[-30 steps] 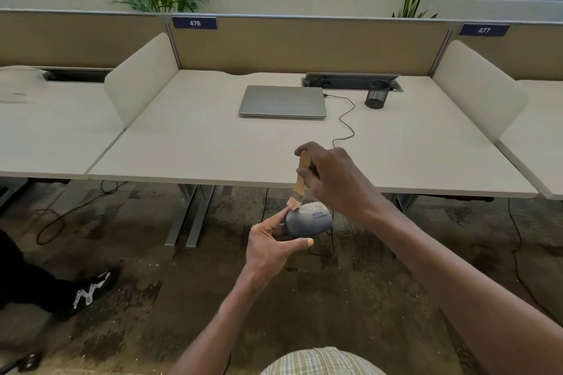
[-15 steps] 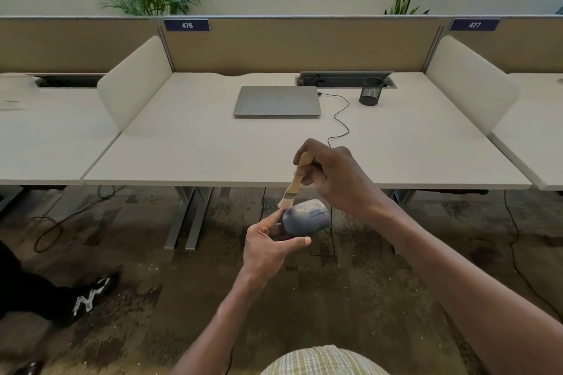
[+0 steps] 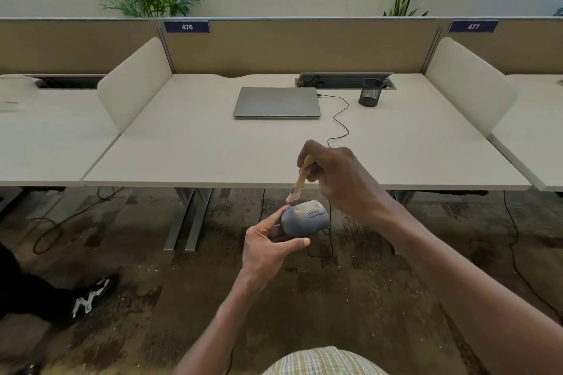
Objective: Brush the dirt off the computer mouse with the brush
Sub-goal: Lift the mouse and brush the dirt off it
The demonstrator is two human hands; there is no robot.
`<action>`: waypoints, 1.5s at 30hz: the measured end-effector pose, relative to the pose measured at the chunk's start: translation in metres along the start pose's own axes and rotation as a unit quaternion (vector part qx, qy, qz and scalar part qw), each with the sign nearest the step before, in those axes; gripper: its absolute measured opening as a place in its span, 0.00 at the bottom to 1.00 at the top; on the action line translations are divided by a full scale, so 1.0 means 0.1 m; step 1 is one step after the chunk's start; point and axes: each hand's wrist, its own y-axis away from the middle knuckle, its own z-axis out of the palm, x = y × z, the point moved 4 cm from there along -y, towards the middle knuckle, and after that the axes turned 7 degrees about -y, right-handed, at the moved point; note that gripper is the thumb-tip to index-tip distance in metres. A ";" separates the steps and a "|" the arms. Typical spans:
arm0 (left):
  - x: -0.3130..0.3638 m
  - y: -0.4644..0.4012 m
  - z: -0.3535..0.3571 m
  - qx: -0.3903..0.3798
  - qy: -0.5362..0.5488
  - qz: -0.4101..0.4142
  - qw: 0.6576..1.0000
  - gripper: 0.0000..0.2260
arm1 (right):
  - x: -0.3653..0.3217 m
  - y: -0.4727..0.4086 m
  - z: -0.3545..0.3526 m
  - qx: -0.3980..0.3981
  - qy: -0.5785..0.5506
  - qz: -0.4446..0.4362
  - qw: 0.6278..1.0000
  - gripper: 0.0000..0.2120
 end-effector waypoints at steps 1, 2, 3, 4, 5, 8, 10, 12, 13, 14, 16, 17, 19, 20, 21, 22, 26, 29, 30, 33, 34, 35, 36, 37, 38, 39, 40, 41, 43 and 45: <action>0.01 0.00 -0.01 0.000 0.000 0.001 1.000 0.34 | -0.02 0.00 -0.02 0.010 -0.005 -0.003 1.000 0.14; 0.02 0.00 -0.01 -0.001 0.000 0.001 1.000 0.34 | -0.05 0.00 -0.03 0.019 -0.007 -0.005 1.000 0.14; 0.04 0.00 -0.01 -0.003 0.001 0.003 1.000 0.34 | -0.06 0.01 -0.05 0.025 -0.006 -0.005 1.000 0.14; 0.05 0.00 -0.01 -0.004 0.002 0.005 1.000 0.34 | -0.08 0.03 -0.07 0.026 -0.002 -0.003 1.000 0.13; 0.06 0.00 -0.01 -0.005 0.003 0.008 1.000 0.34 | -0.09 0.04 -0.08 0.023 0.003 -0.002 1.000 0.13; 0.08 0.00 -0.01 -0.002 -0.002 0.014 1.000 0.35 | -0.13 0.08 -0.07 0.005 0.016 -0.004 1.000 0.14; 0.07 -0.02 0.00 -0.001 -0.003 0.016 1.000 0.35 | -0.13 0.09 -0.03 -0.003 0.026 -0.001 1.000 0.14; 0.06 -0.03 0.01 0.000 -0.002 0.014 1.000 0.35 | -0.10 0.09 0.00 -0.002 0.030 0.005 1.000 0.14; 0.06 -0.04 0.01 0.001 -0.002 0.014 1.000 0.35 | -0.09 0.08 0.01 -0.001 0.028 0.006 1.000 0.14; 0.07 -0.04 0.02 0.002 -0.003 0.014 1.000 0.34 | -0.07 0.06 0.02 0.002 0.024 0.006 1.000 0.13; 0.08 -0.04 0.02 0.000 -0.003 0.017 1.000 0.33 | -0.05 0.04 0.01 0.015 0.019 0.006 1.000 0.12; 0.09 -0.04 0.02 -0.001 -0.003 0.018 1.000 0.32 | -0.04 0.04 0.00 0.025 0.016 0.007 1.000 0.11; 0.09 -0.06 0.00 -0.001 0.000 0.017 1.000 0.32 | -0.01 0.03 -0.04 0.044 0.003 0.017 0.999 0.10; 0.09 -0.06 -0.01 0.000 0.002 0.015 1.000 0.32 | 0.00 0.03 -0.05 0.046 -0.004 0.024 0.999 0.10; 0.09 -0.07 -0.02 0.000 0.003 0.013 1.000 0.32 | 0.01 0.03 -0.05 0.041 -0.005 0.030 0.999 0.10; 0.09 -0.07 -0.02 0.001 0.003 0.012 1.000 0.32 | 0.02 0.03 -0.03 0.034 -0.003 0.033 0.999 0.10; 0.05 -0.09 0.00 -0.006 0.003 0.007 1.000 0.32 | 0.11 -0.02 0.05 0.027 0.007 0.038 0.999 0.12; 0.05 -0.10 0.01 -0.007 0.001 0.008 1.000 0.32 | 0.15 -0.04 0.04 0.042 0.006 0.043 0.998 0.11; 0.04 -0.11 0.01 -0.007 0.002 0.007 1.000 0.32 | 0.14 -0.04 0.03 0.043 0.004 0.042 0.998 0.11; 0.03 -0.14 0.01 -0.005 0.003 0.006 1.000 0.34 | 0.12 -0.07 0.06 0.031 0.014 0.035 0.999 0.10; 0.02 -0.14 0.02 -0.007 0.003 0.005 1.000 0.34 | 0.13 -0.08 0.07 0.025 0.023 0.040 0.999 0.10; 0.02 -0.14 0.02 -0.009 0.003 0.005 1.000 0.34 | 0.15 -0.10 0.07 0.022 0.030 0.046 0.998 0.10; 0.01 -0.14 0.02 -0.010 0.002 0.004 1.000 0.34 | 0.16 -0.11 0.06 0.022 0.034 0.051 0.998 0.10; 0.00 -0.14 0.02 -0.011 0.001 0.003 1.000 0.33 | 0.17 -0.12 0.05 0.025 0.036 0.054 0.998 0.10; 0.00 -0.14 0.02 -0.010 0.000 0.001 1.000 0.33 | 0.17 -0.12 0.04 0.029 0.035 0.054 0.997 0.10; -0.01 -0.15 0.01 -0.009 0.000 0.000 1.000 0.33 | 0.16 -0.13 0.04 0.032 0.032 0.055 0.997 0.10; -0.02 -0.15 0.00 -0.008 0.001 -0.001 1.000 0.33 | 0.14 -0.13 0.04 0.035 0.027 0.054 0.998 0.10; -0.02 -0.15 0.00 -0.009 0.002 -0.003 1.000 0.34 | 0.13 -0.14 0.05 0.034 0.026 0.054 0.998 0.09; -0.03 -0.14 -0.01 -0.011 0.005 -0.005 1.000 0.35 | 0.12 -0.14 0.09 0.022 0.037 0.055 0.998 0.09; -0.05 -0.12 -0.02 -0.016 0.012 -0.009 1.000 0.35 | 0.15 -0.12 0.13 0.011 0.048 0.065 0.997 0.09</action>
